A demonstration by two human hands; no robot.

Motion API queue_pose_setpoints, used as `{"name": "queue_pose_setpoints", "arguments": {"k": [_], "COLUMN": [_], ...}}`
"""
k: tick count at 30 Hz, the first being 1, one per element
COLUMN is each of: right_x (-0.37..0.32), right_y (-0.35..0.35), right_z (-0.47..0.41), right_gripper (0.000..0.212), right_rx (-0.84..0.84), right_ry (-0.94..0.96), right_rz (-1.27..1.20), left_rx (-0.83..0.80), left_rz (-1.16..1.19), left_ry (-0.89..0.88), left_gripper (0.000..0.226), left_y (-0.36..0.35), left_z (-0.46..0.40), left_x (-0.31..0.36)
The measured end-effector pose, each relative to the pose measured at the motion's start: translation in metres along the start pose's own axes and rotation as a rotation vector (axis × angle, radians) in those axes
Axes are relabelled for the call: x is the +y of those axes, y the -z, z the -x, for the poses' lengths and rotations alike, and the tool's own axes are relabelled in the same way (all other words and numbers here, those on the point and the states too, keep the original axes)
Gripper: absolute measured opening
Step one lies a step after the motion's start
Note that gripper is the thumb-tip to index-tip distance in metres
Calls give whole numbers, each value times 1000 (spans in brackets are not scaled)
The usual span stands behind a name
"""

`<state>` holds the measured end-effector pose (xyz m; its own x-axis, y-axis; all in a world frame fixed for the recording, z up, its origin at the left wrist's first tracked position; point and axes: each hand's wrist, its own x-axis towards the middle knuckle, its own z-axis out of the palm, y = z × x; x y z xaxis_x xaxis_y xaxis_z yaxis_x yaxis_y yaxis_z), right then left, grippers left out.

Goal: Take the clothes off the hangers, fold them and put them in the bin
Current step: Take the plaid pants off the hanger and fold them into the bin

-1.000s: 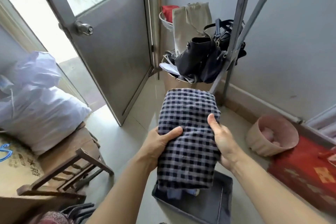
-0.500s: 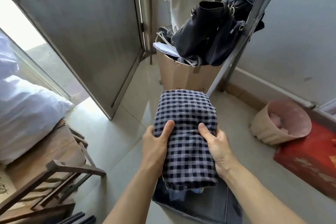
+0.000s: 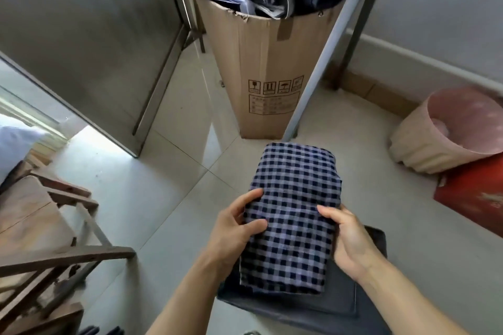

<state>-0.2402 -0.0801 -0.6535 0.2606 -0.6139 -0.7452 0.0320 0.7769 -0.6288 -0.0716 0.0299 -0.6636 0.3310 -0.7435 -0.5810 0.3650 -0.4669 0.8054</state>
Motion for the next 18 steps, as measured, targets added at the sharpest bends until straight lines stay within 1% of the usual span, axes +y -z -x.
{"name": "queue_pose_setpoints", "arguments": {"k": [3,6,13,18], "right_x": [39,74,131,152], "right_y": [35,68,120,150], "right_z": [-25,-42,-83,-105], "right_gripper": [26,26,26,29], "right_rx": [102,179,233,305], "right_ry": [-81,-154,-280,-311], "right_rz": [-12,-17,8,5], "left_rx": [-30,-74,-67,-129], "left_rz": [-65,-74,-89,-165], "left_ry": [72,149,223,236], "left_gripper": [58,60,67,73], "left_y": [-14,-27,-43,-59], "left_z": [-20,-30,-53,-74], "left_x": [-55,-104,-192,-241]}}
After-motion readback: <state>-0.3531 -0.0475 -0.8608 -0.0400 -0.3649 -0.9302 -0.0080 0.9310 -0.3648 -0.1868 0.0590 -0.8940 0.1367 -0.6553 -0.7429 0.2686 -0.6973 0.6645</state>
